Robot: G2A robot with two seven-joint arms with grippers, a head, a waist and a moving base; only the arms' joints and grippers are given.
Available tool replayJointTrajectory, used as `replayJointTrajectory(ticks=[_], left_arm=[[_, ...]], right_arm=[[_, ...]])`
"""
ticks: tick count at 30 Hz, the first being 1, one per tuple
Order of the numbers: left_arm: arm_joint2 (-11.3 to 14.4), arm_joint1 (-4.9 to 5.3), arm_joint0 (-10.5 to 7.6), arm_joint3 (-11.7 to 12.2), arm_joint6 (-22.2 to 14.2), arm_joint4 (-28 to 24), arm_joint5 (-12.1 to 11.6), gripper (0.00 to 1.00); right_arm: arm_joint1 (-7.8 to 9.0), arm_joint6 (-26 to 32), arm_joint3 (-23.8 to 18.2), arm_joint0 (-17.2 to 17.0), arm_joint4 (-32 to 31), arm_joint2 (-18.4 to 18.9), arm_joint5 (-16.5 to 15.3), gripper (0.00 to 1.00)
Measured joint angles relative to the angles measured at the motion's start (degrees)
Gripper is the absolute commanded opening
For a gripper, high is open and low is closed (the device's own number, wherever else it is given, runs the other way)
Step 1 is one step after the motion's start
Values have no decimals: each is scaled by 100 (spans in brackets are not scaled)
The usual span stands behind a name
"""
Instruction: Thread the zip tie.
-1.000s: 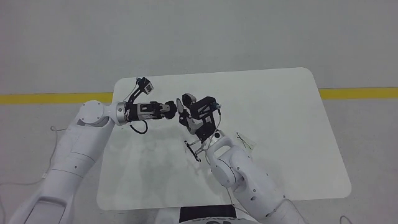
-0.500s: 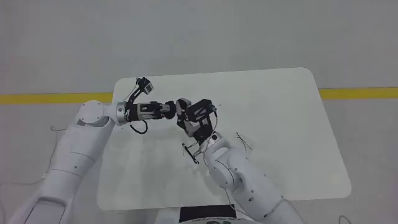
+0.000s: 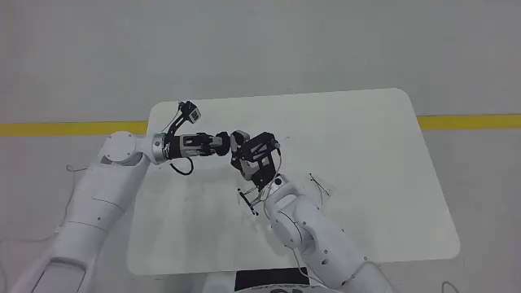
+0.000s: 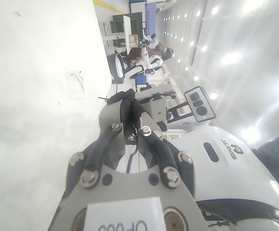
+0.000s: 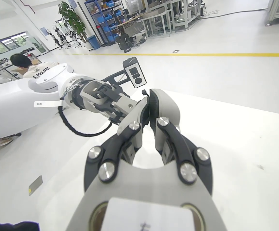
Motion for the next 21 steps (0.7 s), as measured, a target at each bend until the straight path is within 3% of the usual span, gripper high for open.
replayJointTrajectory(ticks=[3, 4, 5, 11, 21], left_arm=[[0, 0, 0, 0, 0, 0, 0, 0], [0, 0, 0, 0, 0, 0, 0, 0], [0, 0, 0, 0, 0, 0, 0, 0], [0, 0, 0, 0, 0, 0, 0, 0], [0, 0, 0, 0, 0, 0, 0, 0]], right_arm=[[-3, 1, -7, -9, -16, 3, 11, 0], [-4, 1, -14, -14, -18, 7, 14, 41], [-4, 4, -25, -20, -17, 12, 22, 100], [11, 65, -244, -77, -10, 79, -44, 100], [123, 420, -680, -283, 361, 390, -857, 100]])
